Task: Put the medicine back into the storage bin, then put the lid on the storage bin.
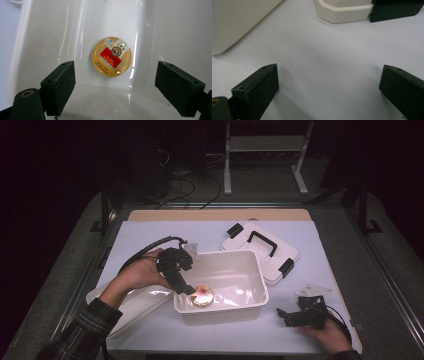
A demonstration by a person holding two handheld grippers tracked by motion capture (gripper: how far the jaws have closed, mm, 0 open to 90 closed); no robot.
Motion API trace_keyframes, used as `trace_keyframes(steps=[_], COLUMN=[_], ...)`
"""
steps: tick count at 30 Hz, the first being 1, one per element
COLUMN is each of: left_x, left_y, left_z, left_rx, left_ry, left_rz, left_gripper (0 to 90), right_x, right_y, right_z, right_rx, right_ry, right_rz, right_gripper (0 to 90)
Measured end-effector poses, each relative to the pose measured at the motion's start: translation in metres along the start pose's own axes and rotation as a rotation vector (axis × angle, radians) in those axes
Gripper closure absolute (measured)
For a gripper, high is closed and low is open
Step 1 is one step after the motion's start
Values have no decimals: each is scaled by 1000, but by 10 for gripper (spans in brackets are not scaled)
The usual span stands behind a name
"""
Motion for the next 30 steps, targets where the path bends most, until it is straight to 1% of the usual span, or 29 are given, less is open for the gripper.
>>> trace_keyframes(steps=[2, 4, 6, 7, 12, 15, 17, 19, 20, 22, 23, 28, 30], left_x=[1, 4, 4, 4, 10, 15, 19, 23, 25, 30, 32, 46, 50], left_y=[-6, -13, -20, -23, -41, -48, -51, -52, -53, -53, -53, -52, -50], left_z=[2, 6, 9, 11, 23, 33, 40, 48, 54, 62, 67, 92, 101], left_rx=[-16, -21, -46, -51, -86, -91, -94, -93, -98, -98, -101, -96, -103], left_ry=[-17, -23, -40, -45, -76, -95, -115, -126, -147, -162, -179, -237, -271], left_rz=[-4, -14, -3, -2, -20, -34, -41, -46, -48, -58, -63, -111, -127], left_gripper=[160, 160, 163, 162, 162, 163, 162, 163, 163, 163, 163, 172, 197], right_x=[0, 0, 0, 0, 0, 0, 0, 0, 0, 0, 0, 0, 0], right_y=[0, 0, 0, 0, 0, 0, 0, 0, 0, 0, 0, 0, 0], right_z=[0, 0, 0, 0, 0, 0, 0, 0, 0, 0, 0, 0, 0], right_rx=[1, 1, 1, 1, 1, 1, 2, 2, 2, 1, 1, 1, 2], right_ry=[-1, 0, 0, 0, 0, -1, 0, 0, 0, -1, -1, -1, -1], right_rz=[1, 0, 0, 1, 1, 1, 1, 1, 1, 1, 1, 1, 1], right_gripper=[20, 20, 20, 20, 20, 20, 20, 20, 20, 20, 20, 20, 20])
Point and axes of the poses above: each handheld gripper's, and its own axes: y roughly forward along the jaws, z roughly out of its underside, x roughly to its left, the point moved 10 cm from there along y, roughly forward along the jaws, and after that the axes turned 12 degrees about -y, right-handed, at the moved point
